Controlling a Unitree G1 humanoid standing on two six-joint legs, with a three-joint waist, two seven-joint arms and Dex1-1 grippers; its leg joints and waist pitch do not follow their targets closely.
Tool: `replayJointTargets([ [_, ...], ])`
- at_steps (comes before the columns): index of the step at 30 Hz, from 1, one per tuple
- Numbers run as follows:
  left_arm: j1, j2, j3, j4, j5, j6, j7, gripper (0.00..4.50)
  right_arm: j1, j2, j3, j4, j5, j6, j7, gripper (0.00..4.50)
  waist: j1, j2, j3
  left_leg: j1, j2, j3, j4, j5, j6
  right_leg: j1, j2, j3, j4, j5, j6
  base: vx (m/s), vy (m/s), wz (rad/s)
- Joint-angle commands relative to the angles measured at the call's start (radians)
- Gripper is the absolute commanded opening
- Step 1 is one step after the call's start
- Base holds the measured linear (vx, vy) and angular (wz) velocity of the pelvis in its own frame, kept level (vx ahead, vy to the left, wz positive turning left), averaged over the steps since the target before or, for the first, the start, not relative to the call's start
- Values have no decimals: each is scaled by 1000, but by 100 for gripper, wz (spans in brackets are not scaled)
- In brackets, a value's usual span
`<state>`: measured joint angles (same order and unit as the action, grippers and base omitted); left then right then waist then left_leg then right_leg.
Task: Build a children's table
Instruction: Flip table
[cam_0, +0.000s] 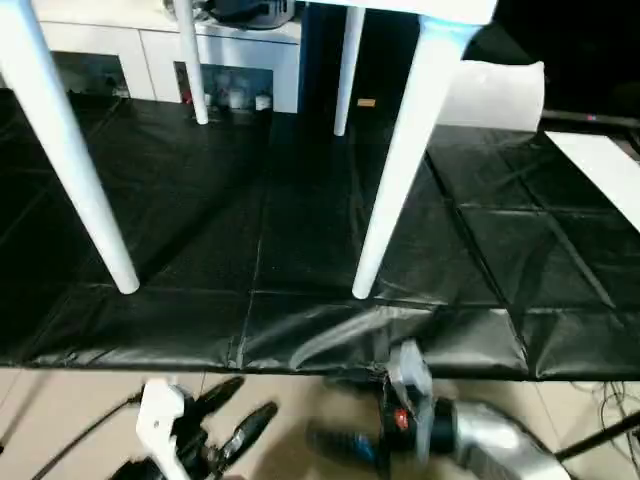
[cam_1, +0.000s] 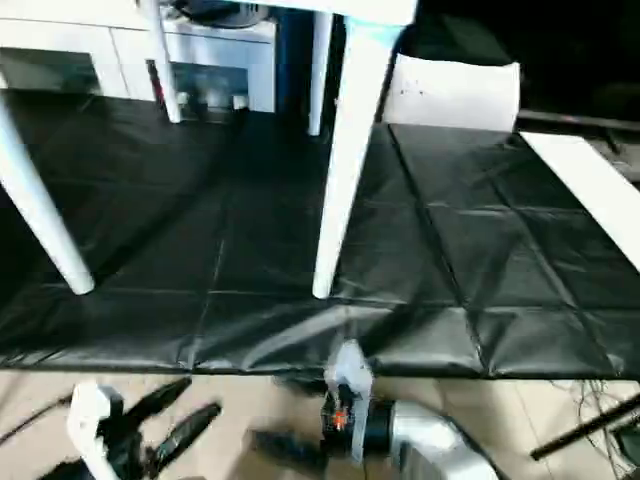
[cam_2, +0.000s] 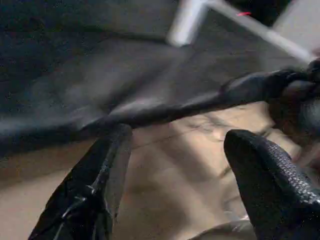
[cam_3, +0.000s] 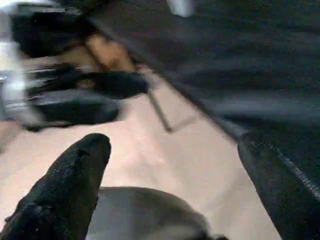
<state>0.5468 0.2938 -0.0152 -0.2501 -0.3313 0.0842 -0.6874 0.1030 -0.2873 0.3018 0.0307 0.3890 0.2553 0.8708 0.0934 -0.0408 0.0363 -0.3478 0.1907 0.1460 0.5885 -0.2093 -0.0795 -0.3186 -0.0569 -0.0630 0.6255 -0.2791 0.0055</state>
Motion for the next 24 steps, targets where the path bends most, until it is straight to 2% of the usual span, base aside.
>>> replayJointTargets([
  [1,-26,-23,3,9,26,-1,63,331,2,28,-55,1,18,15,-75,450,-2,15,-16,8,58,-13,-95,-307,-10,-11,-88,66,-98,-178,-148,0,0,0],
  [2,-27,-25,3,10,25,-3,64,331,4,29,-56,-1,19,15,-77,450,-2,14,-17,4,57,-13,-97,-301,-10,-7,-87,64,-95,-161,-147,0,0,0],
  [4,-61,-42,8,22,19,-22,73,331,30,50,-64,-27,23,11,-110,450,0,14,-25,-2,58,-15,-94,-234,-1,2,-85,59,-85,-58,-141,0,0,0],
  [5,-81,-39,4,27,25,-13,76,331,37,52,-65,-31,23,9,-114,450,-1,25,-31,-5,55,-15,-82,-108,13,-3,-77,58,-73,117,-150,0,0,0],
  [6,-96,-40,1,30,21,-7,72,331,43,53,-65,-33,21,8,-117,450,-5,20,-38,-12,44,-11,-61,82,54,-6,-65,51,-52,368,-174,0,0,0],
  [7,-107,-41,-2,30,22,2,74,331,51,54,-62,-34,17,3,-118,450,-6,17,-49,-16,35,-10,-46,194,80,-7,-58,45,-37,506,-186,0,0,0],
  [8,-114,-37,-7,32,31,10,79,331,55,56,-60,-32,13,1,-122,450,-8,19,-60,-31,19,-5,-22,418,144,-30,-42,26,-16,745,-217,0,0,0],
  [9,-117,-36,-8,33,35,13,81,331,56,56,-59,-32,12,0,-123,450,-9,13,-67,-43,4,1,-10,489,170,-37,-37,19,-12,836,-228,-78,5,-3],
  [10,-129,-37,-13,48,46,16,92,331,60,64,-61,-29,3,-2,-132,450,-15,11,-96,-74,-26,-2,16,606,233,-57,-21,-5,10,1047,-237,-78,5,-3],
  [11,-134,-40,-17,57,49,11,95,331,61,68,-64,-28,0,0,-137,450,-14,17,-98,-77,-26,-2,18,551,241,-69,-28,-9,-3,1020,-238,-123,7,0],
  [12,-139,-39,-20,70,52,4,89,331,61,70,-66,-27,-2,-1,-140,450,-19,15,-85,-83,-11,6,2,288,246,-90,-50,-12,-45,753,-253,-157,11,6],
  [13,-145,-36,-23,89,56,-6,80,331,61,71,-66,-25,-4,-3,-141,450,-19,27,-72,-78,1,7,-12,90,230,-97,-60,-17,-74,499,-264,-157,11,6],
  [14,-153,-32,-26,115,61,-15,72,331,59,70,-64,-22,-7,-7,-142,450,-24,27,-44,-32,21,11,-17,-369,136,-101,-75,-20,-123,-139,-224,-227,23,3],
  [15,-170,-29,-27,166,69,-35,61,331,51,65,-57,-9,-20,-14,-139,450,-32,34,-14,14,26,5,-5,-586,61,-131,-76,-44,-159,-476,-151,-228,55,-12],
  [16,-183,-28,-29,209,80,-39,62,331,41,60,-49,8,-32,-18,-134,450,-53,78,36,-40,63,-5,-122,-959,-74,-48,11,-190,-99,-690,28,-228,55,-12],
  [17,-183,-28,-29,211,81,-39,62,331,41,60,-49,9,-33,-18,-133,450,23,69,15,-217,72,29,-210,-1049,-114,118,-3,-112,224,-426,-29,0,0,0],
  [18,-187,-28,-31,226,86,-37,66,331,37,58,-45,17,-38,-19,-130,450,155,93,14,-271,-5,187,-221,-1087,-178,125,47,-136,233,-412,-48,0,0,0],
  [19,-194,-39,-31,259,77,-37,59,331,24,64,-44,57,-35,-8,-125,450,151,72,-16,-266,12,196,-191,-854,-162,144,17,-54,238,-577,-32,0,0,0],
  [20,-195,-40,-32,264,75,-36,59,331,22,66,-45,64,-35,-5,-125,450,48,-65,-39,41,52,65,237,-267,-130,-158,-174,53,-42,-1214,76,41,-208,19],
  [21,-204,-37,-45,294,81,-28,49,331,10,72,-37,114,-48,-14,-116,450,63,-40,-22,-39,-24,-3,161,-79,-13,-60,-113,138,-127,-1073,87,131,-129,26],
  [22,-213,-29,-60,322,91,-18,38,331,-1,76,-26,164,-65,-29,-106,450,114,19,32,-58,8,-68,143,17,27,-30,-155,172,-135,-731,-60,131,-129,26],
  [23,-225,-31,-68,361,96,13,43,331,-16,82,-18,218,-79,-31,-104,450,118,13,29,-40,3,-69,118,-22,10,-23,-116,162,-113,-677,-82,-85,72,35],
  [24,-227,-32,-69,368,98,15,45,331,-18,83,-17,226,-82,-32,-106,450,120,32,18,15,28,-59,61,-202,-20,-32,-100,118,-97,-622,-166,-94,72,26],
])
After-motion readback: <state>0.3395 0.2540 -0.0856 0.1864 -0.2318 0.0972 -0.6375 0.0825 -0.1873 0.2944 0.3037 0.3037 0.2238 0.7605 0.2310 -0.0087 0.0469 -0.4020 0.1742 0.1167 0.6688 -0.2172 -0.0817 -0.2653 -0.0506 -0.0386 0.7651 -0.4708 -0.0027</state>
